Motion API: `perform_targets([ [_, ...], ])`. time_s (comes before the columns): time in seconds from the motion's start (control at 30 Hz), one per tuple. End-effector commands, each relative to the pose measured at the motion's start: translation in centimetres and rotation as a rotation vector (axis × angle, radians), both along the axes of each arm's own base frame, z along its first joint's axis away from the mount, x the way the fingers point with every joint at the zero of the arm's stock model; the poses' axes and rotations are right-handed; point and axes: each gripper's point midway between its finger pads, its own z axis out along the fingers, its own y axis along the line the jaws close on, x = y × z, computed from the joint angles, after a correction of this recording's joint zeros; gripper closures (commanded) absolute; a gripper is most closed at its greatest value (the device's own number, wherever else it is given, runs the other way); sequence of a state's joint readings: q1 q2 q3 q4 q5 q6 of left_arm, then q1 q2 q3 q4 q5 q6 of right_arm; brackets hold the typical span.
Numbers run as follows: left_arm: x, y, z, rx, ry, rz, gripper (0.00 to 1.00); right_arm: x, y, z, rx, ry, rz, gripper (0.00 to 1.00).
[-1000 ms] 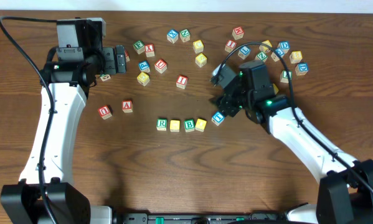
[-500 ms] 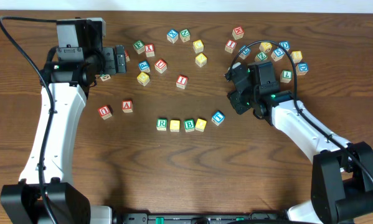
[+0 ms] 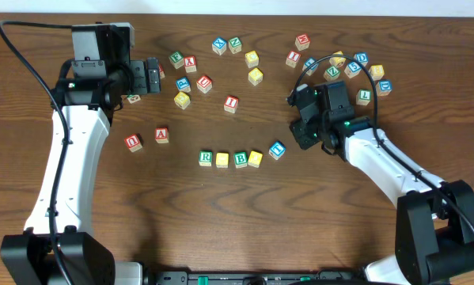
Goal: Spell out ROBOT
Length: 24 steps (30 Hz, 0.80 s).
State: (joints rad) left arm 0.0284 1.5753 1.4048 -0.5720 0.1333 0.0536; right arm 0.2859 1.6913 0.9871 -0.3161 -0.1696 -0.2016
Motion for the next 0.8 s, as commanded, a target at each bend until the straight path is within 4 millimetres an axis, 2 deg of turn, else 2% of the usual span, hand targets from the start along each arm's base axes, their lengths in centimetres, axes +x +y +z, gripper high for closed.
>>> perform_targets([
  [0.0,0.0,-0.2,1.2,-0.005,-0.029,-0.012,0.02,-0.8,0.9,-0.4,0.024,0.017,0.018,0.66],
  [0.33,0.0,-0.2,1.2,-0.005,-0.029,-0.012,0.02,-2.2,2.7,-1.1,0.025,0.036,0.059,0.77],
  [0.57,0.0,-0.2,1.2,-0.005,-0.029,-0.012,0.02,-3.0,2.7,-2.4,0.036,0.043,0.046,0.77],
  [0.77,0.0,-0.2,1.2,-0.005,-0.029,-0.012,0.02,-3.1,2.6,-2.5,0.038,0.047,0.040,0.82],
])
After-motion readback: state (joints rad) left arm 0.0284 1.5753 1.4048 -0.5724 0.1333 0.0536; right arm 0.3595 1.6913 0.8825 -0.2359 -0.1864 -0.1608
